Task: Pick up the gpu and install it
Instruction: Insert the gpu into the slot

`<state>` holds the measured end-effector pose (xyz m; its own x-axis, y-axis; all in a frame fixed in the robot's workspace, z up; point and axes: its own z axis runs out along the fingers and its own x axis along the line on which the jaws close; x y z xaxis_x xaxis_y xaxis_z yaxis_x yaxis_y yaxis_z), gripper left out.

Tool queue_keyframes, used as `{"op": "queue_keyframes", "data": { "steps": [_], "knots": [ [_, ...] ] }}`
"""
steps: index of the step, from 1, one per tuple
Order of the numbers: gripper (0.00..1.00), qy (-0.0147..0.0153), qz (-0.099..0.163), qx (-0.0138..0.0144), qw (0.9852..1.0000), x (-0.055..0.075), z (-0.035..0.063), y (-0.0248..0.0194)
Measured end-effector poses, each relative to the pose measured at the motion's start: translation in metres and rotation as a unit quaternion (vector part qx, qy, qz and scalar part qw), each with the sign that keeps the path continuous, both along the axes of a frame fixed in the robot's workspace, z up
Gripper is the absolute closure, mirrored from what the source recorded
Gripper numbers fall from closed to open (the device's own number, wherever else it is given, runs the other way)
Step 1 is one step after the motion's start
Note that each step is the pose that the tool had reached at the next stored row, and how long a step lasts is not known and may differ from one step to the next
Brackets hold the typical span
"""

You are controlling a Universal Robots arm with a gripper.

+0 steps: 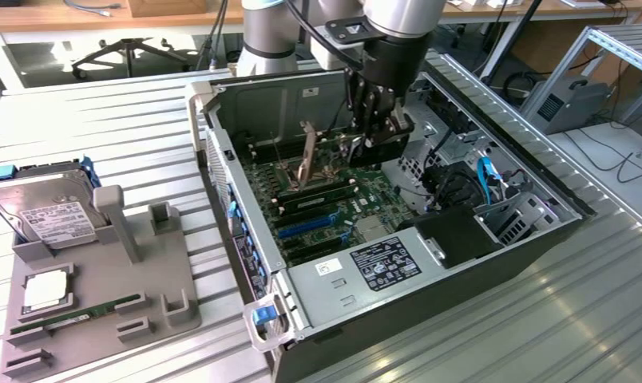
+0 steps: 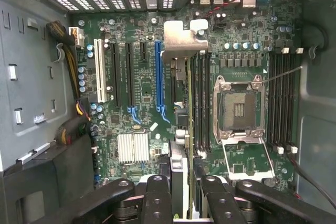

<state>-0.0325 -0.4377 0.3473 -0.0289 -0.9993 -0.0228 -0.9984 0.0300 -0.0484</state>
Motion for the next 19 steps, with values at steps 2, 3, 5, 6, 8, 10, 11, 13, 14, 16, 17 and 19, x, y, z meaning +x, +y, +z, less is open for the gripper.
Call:
{"op": "queue_keyframes", "data": {
  "steps": [2,3,5,6,8,10,11,13,14,16,17,19],
  "knots": [
    [0.73,0.0,0.0,0.0,1.0,-0.0004,-0.0004,-0.0002],
    [0.73,0.0,0.0,0.0,1.0,-0.0005,-0.0006,-0.0003],
    [0.73,0.0,0.0,-0.0001,1.0,-0.0008,-0.0009,-0.0005],
    [0.73,0.0,0.0,-0.0001,1.0,-0.001,-0.0011,-0.0006],
    [0.73,0.0,0.0,-0.0001,1.0,-0.0013,-0.0014,-0.0008],
    [0.73,0.0,0.0,-0.0001,1.0,-0.0017,-0.0018,-0.001],
    [0.73,0.0,0.0,-0.0001,1.0,-0.0019,-0.0019,-0.0011],
    [0.73,0.0,0.0,-0.0002,1.0,-0.0023,-0.0022,-0.0013],
    [0.73,0.0,0.0,-0.0002,1.0,-0.0026,-0.0024,-0.0014],
    [0.73,0.0,0.0,-0.0002,1.0,-0.003,-0.0027,-0.0016],
    [0.73,0.0,0.0,-0.0002,1.0,-0.0032,-0.0028,-0.0017],
    [0.73,0.0,0.0,-0.0002,1.0,-0.0036,-0.0031,-0.002]
  ]
}}
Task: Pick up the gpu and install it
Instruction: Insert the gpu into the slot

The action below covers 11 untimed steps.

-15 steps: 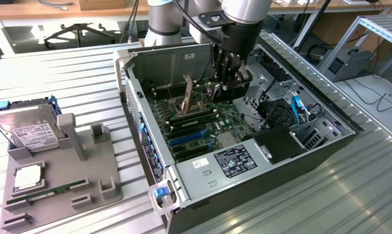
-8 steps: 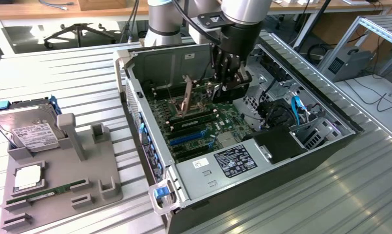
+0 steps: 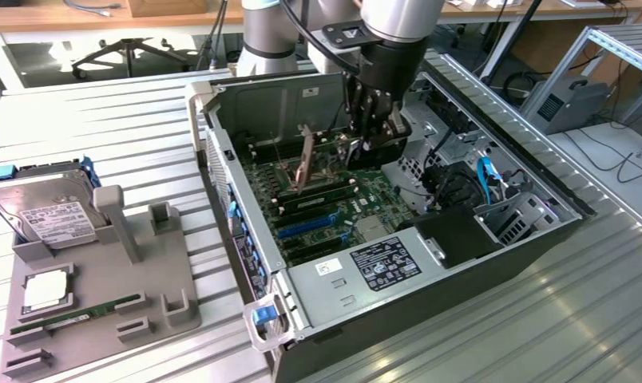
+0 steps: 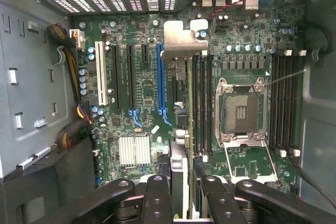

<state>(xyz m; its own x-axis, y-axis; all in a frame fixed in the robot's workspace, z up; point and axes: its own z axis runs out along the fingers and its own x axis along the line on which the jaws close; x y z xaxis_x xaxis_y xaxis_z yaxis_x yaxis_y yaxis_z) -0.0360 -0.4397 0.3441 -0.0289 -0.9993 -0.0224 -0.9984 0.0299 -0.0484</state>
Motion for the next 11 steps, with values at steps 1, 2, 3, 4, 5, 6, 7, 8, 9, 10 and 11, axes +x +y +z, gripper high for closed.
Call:
{"op": "queue_keyframes", "data": {
  "steps": [1,2,3,4,5,6,7,8,9,10,11],
  "knots": [
    [0.73,0.0,0.0,0.0,1.0,-0.0002,-0.0001,-0.0001],
    [0.73,0.0,0.0,-0.0001,1.0,-0.0004,-0.0002,-0.0002],
    [0.73,0.0,0.0,0.0,1.0,-0.0006,-0.0004,-0.0003],
    [0.73,0.0,0.0,-0.0001,1.0,-0.0008,-0.0005,-0.0005],
    [0.73,0.0,0.0,-0.0001,1.0,-0.0011,-0.0008,-0.0006],
    [0.73,0.0,0.0,-0.0001,1.0,-0.0015,-0.001,-0.0008],
    [0.73,0.0,0.0,-0.0002,1.0,-0.0017,-0.0012,-0.001],
    [0.73,0.0,0.0,-0.0001,1.0,-0.002,-0.0014,-0.0011],
    [0.73,0.0,0.0,-0.0002,1.0,-0.0021,-0.0015,-0.0012],
    [0.73,0.0,0.0,-0.0002,1.0,-0.0023,-0.0016,-0.0013],
    [0.73,0.0,0.0,-0.0002,1.0,-0.0025,-0.0018,-0.0015]
  ]
}}
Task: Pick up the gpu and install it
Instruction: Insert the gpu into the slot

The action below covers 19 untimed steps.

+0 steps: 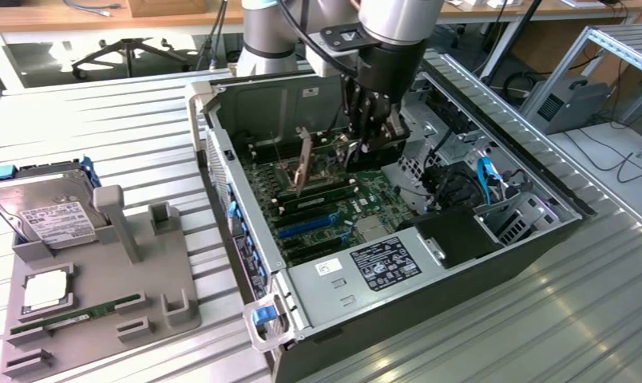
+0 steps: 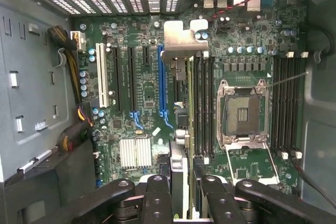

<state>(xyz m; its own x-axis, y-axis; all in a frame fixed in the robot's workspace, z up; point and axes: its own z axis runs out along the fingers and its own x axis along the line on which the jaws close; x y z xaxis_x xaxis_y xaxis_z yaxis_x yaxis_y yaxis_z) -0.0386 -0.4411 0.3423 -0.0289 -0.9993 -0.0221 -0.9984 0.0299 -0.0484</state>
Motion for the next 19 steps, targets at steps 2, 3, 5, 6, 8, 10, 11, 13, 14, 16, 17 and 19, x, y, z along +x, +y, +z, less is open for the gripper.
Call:
{"op": "queue_keyframes", "data": {
  "steps": [2,3,5,6,8,10,11,13,14,16,17,19],
  "knots": [
    [0.73,0.0,0.0,-0.0001,1.0,0.0,-0.0002,-0.0002],
    [0.73,0.0,0.0,-0.0001,1.0,-0.001,-0.0004,-0.0003],
    [0.73,0.0,0.0,-0.0001,1.0,-0.001,-0.0007,-0.0005],
    [0.73,0.0,0.0,-0.0001,1.0,-0.001,-0.0009,-0.0006],
    [0.73,0.0,0.0,-0.0002,1.0,-0.003,-0.0031,-0.0018],
    [0.73,0.0,0.0,-0.0004,1.0,-0.005,-0.0057,-0.0031],
    [0.73,0.0,0.0,-0.0005,1.0,-0.007,-0.007,-0.0037],
    [0.73,0.0,0.0,-0.0005,1.0,-0.009,-0.0088,-0.0047],
    [0.73,0.0,0.0,-0.0005,1.0,-0.011,-0.0103,-0.0058],
    [0.73,0.0,0.0,-0.0006,1.0,-0.014,-0.0121,-0.0071],
    [0.73,0.0,0.0,-0.0007,1.0,-0.015,-0.0128,-0.0075],
    [0.73,0.0,0.0,-0.0009,1.0,-0.017,-0.0139,-0.0083]
  ]
}}
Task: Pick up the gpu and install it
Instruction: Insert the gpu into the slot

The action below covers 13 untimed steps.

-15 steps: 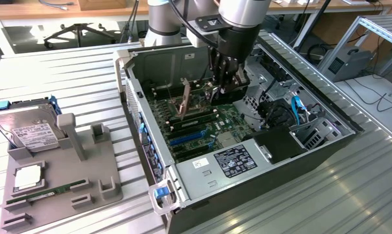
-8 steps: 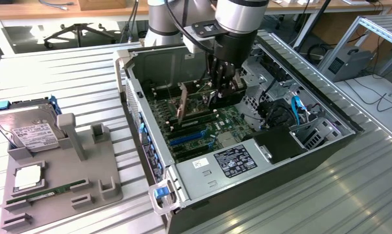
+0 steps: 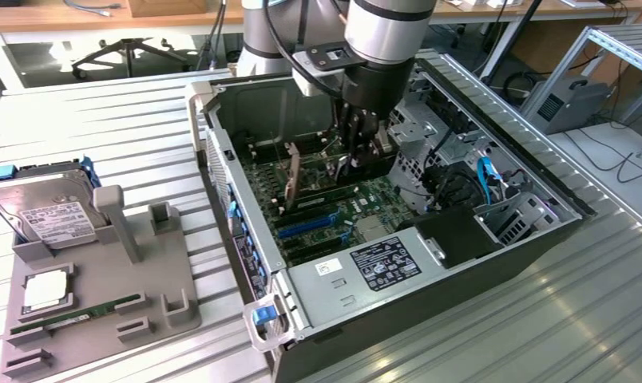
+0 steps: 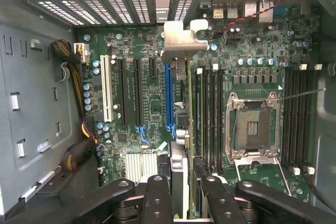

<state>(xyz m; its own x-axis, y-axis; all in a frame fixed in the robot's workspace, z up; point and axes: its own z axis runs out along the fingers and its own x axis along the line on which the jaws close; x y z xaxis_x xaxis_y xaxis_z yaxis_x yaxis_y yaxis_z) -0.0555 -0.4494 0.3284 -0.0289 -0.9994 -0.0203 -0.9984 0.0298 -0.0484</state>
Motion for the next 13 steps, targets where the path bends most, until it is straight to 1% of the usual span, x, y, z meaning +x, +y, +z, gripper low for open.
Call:
{"op": "queue_keyframes", "data": {
  "steps": [13],
  "knots": [
    [0.73,0.0,0.0,-0.0004,1.0,-0.0026,-0.0021,-0.001]
  ]
}}
